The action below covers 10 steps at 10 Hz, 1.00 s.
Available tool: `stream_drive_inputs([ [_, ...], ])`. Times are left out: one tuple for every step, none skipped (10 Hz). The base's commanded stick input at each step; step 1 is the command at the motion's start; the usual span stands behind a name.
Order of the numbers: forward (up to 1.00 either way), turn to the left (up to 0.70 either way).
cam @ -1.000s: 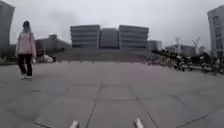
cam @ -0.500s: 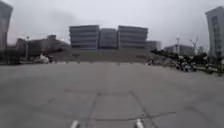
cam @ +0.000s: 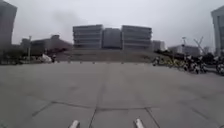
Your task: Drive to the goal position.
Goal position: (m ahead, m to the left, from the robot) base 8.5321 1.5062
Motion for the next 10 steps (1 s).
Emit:
stream_drive_inputs([
  [1.0, 0.0],
  [1.0, 0.0],
  [1.0, 0.0],
  [1.0, -0.05],
  [1.0, -0.21],
  [1.0, -0.38],
  [1.0, -0.1],
  [1.0, 0.0],
  [1.0, 0.0],
  [1.0, 0.0],
])
